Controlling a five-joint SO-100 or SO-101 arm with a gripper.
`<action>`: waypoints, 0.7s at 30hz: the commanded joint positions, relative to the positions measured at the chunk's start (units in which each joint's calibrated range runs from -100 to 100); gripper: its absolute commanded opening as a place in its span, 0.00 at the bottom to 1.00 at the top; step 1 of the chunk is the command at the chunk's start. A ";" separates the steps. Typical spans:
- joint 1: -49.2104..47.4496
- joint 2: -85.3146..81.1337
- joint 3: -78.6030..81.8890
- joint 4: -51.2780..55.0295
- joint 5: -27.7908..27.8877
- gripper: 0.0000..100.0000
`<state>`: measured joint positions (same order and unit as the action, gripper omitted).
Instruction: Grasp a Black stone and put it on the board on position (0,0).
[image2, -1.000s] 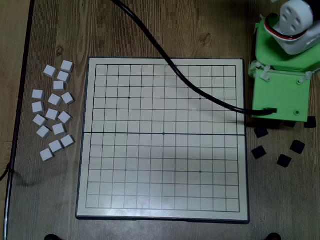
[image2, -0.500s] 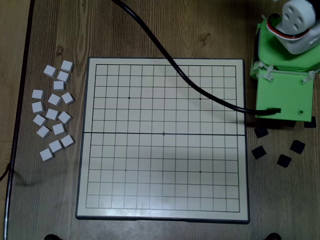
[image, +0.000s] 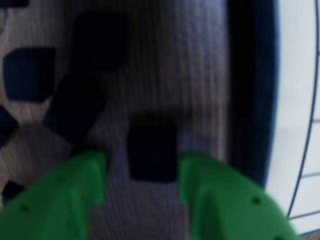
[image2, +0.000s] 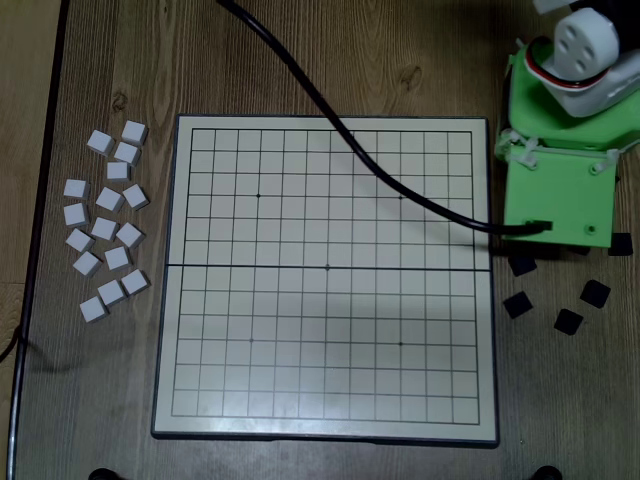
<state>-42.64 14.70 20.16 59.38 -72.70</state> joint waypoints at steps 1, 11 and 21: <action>0.45 -1.52 -0.26 -0.64 0.15 0.12; 0.17 -1.18 2.45 -3.86 -0.24 0.13; -0.28 -1.43 4.77 -5.60 -0.83 0.12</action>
<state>-42.32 14.89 24.63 54.46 -73.38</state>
